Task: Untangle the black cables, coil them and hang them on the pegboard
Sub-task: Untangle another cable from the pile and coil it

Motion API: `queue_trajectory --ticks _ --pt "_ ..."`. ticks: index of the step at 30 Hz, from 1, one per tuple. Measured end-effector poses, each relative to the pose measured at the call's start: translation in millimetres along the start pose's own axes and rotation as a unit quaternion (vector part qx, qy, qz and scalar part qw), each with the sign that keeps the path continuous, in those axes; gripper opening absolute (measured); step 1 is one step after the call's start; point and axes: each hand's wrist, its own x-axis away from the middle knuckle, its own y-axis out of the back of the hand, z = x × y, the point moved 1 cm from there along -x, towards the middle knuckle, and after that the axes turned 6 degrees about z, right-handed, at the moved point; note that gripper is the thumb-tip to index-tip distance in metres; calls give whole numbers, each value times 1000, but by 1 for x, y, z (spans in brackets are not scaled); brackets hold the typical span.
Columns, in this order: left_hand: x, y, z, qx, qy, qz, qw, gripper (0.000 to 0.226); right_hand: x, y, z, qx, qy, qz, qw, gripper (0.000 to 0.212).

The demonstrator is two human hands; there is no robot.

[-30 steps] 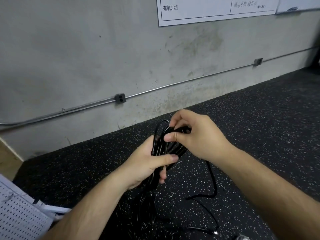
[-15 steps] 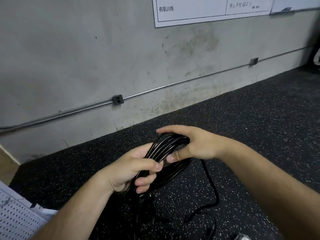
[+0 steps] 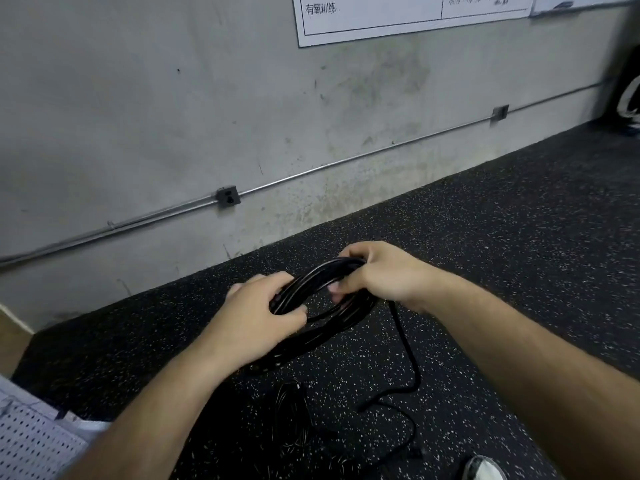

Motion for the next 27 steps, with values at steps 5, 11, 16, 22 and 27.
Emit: queue_trajectory --ticks 5,11,16,22,27 --pt "-3 -13 13 7 66 93 993 33 -2 0 3 6 -19 -23 1000 14" --pt "1 -10 9 271 96 243 927 40 2 7 -3 244 150 -83 954 15" --pt "10 -6 14 530 60 349 770 39 10 6 1 443 416 -200 768 29" --pt "20 -11 4 643 16 424 638 36 14 -1 13 480 435 -223 729 27" --pt "16 -2 22 252 98 250 930 25 5 -7 6 340 156 -65 925 15"
